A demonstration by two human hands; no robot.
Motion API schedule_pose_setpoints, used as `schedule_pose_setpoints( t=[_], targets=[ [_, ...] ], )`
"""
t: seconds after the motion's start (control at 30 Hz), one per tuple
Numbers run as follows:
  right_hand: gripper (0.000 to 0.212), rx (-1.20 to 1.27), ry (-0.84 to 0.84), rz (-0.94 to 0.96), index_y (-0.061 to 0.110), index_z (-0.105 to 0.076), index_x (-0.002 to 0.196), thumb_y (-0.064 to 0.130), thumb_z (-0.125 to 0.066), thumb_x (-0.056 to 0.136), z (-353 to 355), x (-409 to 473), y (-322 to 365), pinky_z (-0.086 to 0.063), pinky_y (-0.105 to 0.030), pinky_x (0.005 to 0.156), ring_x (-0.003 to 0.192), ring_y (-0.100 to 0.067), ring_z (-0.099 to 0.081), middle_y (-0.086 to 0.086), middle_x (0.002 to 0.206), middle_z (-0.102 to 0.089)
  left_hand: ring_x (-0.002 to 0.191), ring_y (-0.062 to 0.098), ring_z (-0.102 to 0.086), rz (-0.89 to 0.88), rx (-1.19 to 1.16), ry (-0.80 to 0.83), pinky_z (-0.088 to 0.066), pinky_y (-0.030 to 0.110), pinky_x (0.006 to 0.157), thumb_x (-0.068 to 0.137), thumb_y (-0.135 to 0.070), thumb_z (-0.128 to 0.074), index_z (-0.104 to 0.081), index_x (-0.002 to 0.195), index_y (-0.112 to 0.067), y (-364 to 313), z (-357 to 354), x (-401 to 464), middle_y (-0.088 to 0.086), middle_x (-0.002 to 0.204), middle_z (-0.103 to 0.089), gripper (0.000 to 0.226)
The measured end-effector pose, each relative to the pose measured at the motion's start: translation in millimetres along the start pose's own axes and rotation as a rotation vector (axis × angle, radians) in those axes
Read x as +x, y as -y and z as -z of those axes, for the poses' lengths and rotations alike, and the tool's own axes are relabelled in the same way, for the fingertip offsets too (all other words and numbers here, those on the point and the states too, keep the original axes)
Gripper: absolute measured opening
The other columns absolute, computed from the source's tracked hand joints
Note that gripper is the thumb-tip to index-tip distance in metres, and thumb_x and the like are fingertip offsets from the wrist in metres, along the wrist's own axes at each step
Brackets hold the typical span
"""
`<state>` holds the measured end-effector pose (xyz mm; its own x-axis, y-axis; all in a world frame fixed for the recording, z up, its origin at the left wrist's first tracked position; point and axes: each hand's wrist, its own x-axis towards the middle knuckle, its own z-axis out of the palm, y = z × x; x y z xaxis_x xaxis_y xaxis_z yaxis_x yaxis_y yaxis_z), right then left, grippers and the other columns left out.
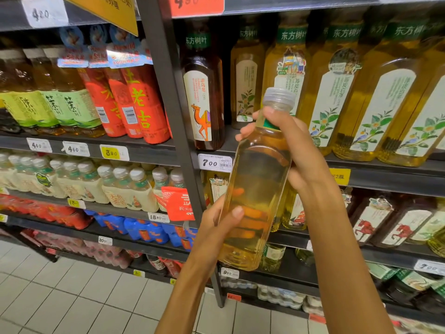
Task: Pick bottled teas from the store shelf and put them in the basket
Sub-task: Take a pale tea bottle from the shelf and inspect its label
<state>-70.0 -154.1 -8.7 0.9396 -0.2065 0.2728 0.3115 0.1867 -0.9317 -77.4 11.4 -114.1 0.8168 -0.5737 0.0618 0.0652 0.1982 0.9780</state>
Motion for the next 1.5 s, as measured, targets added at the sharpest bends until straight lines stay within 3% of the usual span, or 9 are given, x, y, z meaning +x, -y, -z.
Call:
schedule_pose_setpoints(
  t=[0.17,0.3,0.43,0.7,0.87,1.1,1.23,1.33,1.5],
  targets=[
    [0.019,0.119,0.009,0.092,0.020,-0.072,0.084,0.037,-0.066,0.078,2.9,-10.9,-0.7,-0.055,-0.036,0.072,0.083,-0.026,-0.070,-0.007,0.079,-0.072,0.093,0.031,-0.070,0.175,-0.249,0.058,-0.058,0.041,0.079,0.061,-0.083,-0.048,-0.064,0.114,-0.013,-6.4,9.6,7.4,0.019,0.102,-0.072,0.089],
    [0.020,0.332,-0.001,0.078,0.013,-0.065,0.088,0.030,-0.063,0.078,4.1,-20.1,-3.5,-0.055,-0.040,0.076,0.078,-0.025,-0.068,-0.007,0.074,-0.071,0.103,0.032,-0.067,0.362,-0.364,0.056,-0.055,0.041,0.081,0.068,-0.072,-0.063,-0.070,0.114,-0.012,2.1,16.5,11.2,0.019,0.112,-0.069,0.075],
    [0.023,0.376,0.043,0.082,0.011,-0.065,0.088,0.029,-0.060,0.075,2.2,-22.0,-7.3,-0.054,-0.038,0.076,0.077,-0.026,-0.066,-0.006,0.072,-0.069,0.104,0.036,-0.063,0.527,-0.424,0.056,-0.053,0.045,0.081,0.082,-0.061,-0.057,-0.050,0.137,-0.012,10.7,14.0,10.5,0.021,0.122,-0.061,0.074],
    [0.036,-0.223,-0.057,0.017,0.028,-0.070,0.103,0.053,-0.050,0.087,16.4,-22.0,4.0,-0.049,-0.031,0.090,0.099,-0.011,-0.068,0.005,0.100,-0.074,0.098,0.024,-0.069,0.262,-0.253,-0.087,-0.056,0.035,0.076,0.065,-0.063,-0.063,-0.066,0.118,-0.024,7.1,10.4,6.7,0.008,0.107,-0.072,0.066],
    [0.040,-0.140,-0.156,0.012,0.022,-0.067,0.107,0.051,-0.064,0.079,0.2,-20.5,3.5,-0.049,-0.043,0.097,0.097,-0.016,-0.069,0.000,0.101,-0.073,0.097,0.012,-0.070,0.098,-0.105,-0.049,-0.055,0.020,0.073,0.074,-0.063,-0.059,-0.074,0.097,-0.041,-3.2,2.3,7.0,-0.006,0.104,-0.074,0.036],
    [0.015,0.110,-0.164,0.010,0.024,-0.075,0.084,0.037,-0.070,0.079,-2.5,-19.3,-4.9,-0.055,-0.037,0.077,0.082,-0.021,-0.071,-0.012,0.095,-0.074,0.104,0.016,-0.068,0.133,-0.254,0.023,-0.056,0.025,0.077,0.052,-0.073,-0.076,-0.073,0.108,-0.030,8.7,-0.3,8.1,-0.001,0.111,-0.072,0.071],
    [0.014,0.273,-0.085,0.002,0.021,-0.076,0.081,0.030,-0.065,0.083,3.7,-18.4,-7.6,-0.057,-0.033,0.068,0.076,-0.021,-0.071,-0.009,0.089,-0.074,0.107,0.022,-0.066,0.225,-0.368,0.081,-0.056,0.034,0.081,0.057,-0.067,-0.077,-0.073,0.110,-0.028,12.7,2.6,10.6,0.004,0.115,-0.070,0.066],
    [0.022,0.273,-0.040,-0.015,0.013,-0.069,0.095,0.030,-0.061,0.084,7.8,-18.7,-9.5,-0.057,-0.035,0.070,0.082,-0.025,-0.071,-0.010,0.091,-0.074,0.117,0.028,-0.060,0.256,-0.349,0.073,-0.051,0.048,0.095,0.058,-0.066,-0.078,-0.071,0.114,-0.030,16.3,1.6,9.8,0.006,0.124,-0.066,0.067],
    [0.038,0.035,0.006,-0.003,0.011,-0.063,0.114,0.037,-0.052,0.087,10.1,-20.9,-1.2,-0.055,-0.025,0.078,0.098,-0.017,-0.069,-0.003,0.106,-0.073,0.106,0.017,-0.067,0.182,-0.258,-0.028,-0.056,0.027,0.077,0.065,-0.070,-0.066,-0.073,0.106,-0.034,15.6,-3.1,5.3,-0.002,0.113,-0.071,0.055]
  ],
)
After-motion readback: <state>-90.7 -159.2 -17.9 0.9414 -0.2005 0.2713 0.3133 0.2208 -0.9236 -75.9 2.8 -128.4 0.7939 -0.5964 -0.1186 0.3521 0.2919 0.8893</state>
